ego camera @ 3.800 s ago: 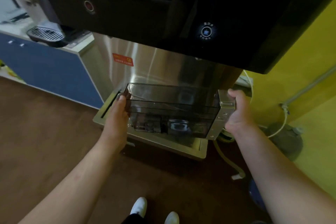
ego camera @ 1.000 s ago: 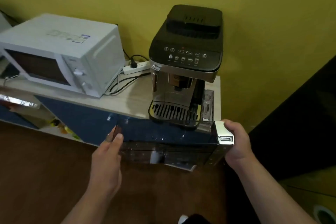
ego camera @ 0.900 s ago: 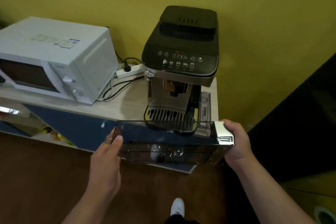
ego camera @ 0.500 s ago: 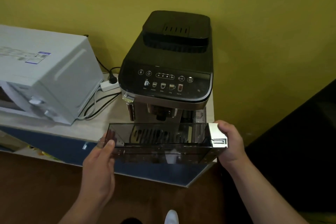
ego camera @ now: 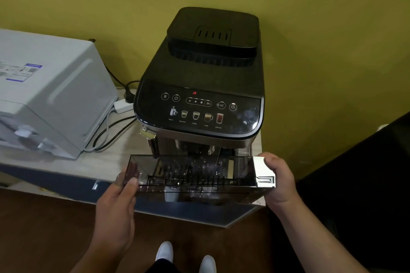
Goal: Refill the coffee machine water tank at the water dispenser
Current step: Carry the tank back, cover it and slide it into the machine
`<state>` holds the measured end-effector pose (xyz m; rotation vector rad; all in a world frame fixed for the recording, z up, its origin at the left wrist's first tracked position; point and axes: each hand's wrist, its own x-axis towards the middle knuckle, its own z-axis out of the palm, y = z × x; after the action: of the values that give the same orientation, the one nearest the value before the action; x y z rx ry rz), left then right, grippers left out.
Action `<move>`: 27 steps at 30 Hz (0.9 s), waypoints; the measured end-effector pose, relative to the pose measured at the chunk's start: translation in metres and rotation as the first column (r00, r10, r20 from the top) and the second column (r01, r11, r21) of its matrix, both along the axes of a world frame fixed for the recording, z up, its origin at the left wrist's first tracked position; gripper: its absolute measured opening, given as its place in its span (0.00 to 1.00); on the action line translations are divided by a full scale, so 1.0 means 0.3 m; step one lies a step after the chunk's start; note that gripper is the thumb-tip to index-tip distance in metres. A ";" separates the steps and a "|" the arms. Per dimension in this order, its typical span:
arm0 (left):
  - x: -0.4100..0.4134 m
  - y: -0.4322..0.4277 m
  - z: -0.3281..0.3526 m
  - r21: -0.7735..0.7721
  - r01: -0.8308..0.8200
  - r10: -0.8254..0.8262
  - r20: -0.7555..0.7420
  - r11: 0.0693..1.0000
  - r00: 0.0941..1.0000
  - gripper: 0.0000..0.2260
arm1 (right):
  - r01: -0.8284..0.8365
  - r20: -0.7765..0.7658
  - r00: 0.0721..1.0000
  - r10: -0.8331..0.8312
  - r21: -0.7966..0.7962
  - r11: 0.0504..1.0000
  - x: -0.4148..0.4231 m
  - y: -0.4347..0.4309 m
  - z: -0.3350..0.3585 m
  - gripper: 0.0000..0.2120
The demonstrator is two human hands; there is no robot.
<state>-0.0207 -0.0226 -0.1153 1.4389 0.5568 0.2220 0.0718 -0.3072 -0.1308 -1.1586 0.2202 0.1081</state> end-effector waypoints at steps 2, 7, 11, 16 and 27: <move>0.012 0.009 -0.003 -0.036 0.055 -0.054 0.038 0.998 0.998 0.17 | 0.018 -0.013 1.000 -0.018 0.013 1.000 0.005 0.000 -0.006 0.12; 0.020 0.024 0.000 0.165 0.206 -0.195 -0.081 0.964 0.977 0.30 | 0.049 -0.014 0.999 -0.048 0.044 0.998 0.014 0.004 -0.017 0.10; 0.071 0.043 0.006 0.267 0.278 -0.239 -0.170 0.923 0.956 0.31 | 0.038 -0.021 0.999 -0.037 0.059 0.998 0.028 -0.002 -0.026 0.11; 0.120 0.096 -0.015 0.285 0.385 -0.325 -0.235 0.878 0.916 0.39 | -0.058 -0.032 0.998 0.058 0.008 0.998 0.039 -0.024 -0.041 0.18; 0.145 0.115 -0.012 0.444 0.413 -0.355 -0.210 0.795 0.911 0.29 | -0.314 -0.332 0.929 0.161 -0.480 0.819 0.249 -0.141 -0.109 0.10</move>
<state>0.0228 0.0120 -0.1190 2.0306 0.2938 -0.0609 0.1464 -0.3496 -0.1635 -1.7247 0.3666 0.4625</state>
